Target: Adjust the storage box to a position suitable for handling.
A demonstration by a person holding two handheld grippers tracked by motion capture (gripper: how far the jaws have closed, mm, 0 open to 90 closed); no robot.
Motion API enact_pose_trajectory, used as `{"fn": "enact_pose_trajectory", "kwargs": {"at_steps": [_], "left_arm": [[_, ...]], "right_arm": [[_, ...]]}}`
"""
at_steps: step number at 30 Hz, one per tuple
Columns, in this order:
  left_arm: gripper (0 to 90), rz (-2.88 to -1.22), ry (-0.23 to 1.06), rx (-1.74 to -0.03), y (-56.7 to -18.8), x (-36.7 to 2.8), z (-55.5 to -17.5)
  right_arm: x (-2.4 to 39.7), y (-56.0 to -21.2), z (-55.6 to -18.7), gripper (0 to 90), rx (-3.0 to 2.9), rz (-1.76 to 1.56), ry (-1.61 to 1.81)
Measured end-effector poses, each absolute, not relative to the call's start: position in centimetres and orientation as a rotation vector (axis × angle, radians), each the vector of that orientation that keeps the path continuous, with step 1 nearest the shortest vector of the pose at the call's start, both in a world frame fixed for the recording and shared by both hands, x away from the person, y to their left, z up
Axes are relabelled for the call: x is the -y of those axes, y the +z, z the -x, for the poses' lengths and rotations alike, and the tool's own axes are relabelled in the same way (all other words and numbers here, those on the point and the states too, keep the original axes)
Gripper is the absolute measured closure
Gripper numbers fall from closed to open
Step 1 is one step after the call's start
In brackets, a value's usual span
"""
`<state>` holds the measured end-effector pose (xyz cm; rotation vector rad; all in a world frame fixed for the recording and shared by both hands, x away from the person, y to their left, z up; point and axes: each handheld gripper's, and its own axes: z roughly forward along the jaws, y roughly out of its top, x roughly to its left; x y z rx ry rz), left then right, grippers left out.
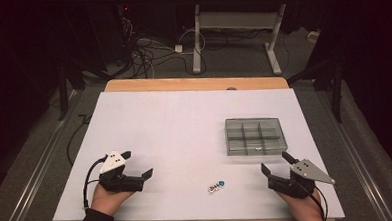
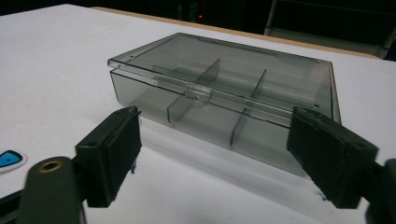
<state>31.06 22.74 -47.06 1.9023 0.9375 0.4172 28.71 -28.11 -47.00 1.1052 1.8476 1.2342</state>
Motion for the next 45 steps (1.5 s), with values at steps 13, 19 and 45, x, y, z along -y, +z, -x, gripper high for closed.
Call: {"fn": "enact_pose_trajectory", "kwargs": {"at_steps": [13, 19, 45], "left_arm": [[0.0, -1.909, 0.410, -0.946, -47.0, -22.7, -31.1], [0.0, -1.893, 0.408, -0.950, -47.1, -22.8, -31.2], [0.0, -1.892, 0.406, -0.970, -47.5, -22.7, -31.3]], "right_arm": [[30.3, -47.1, -28.9, 53.3, -1.852, -1.195, 1.235], [31.3, -47.0, -29.0, 67.6, -1.839, -1.213, 1.229], [33.0, -46.0, -29.3, 90.0, -1.822, -1.251, 1.205]]}}
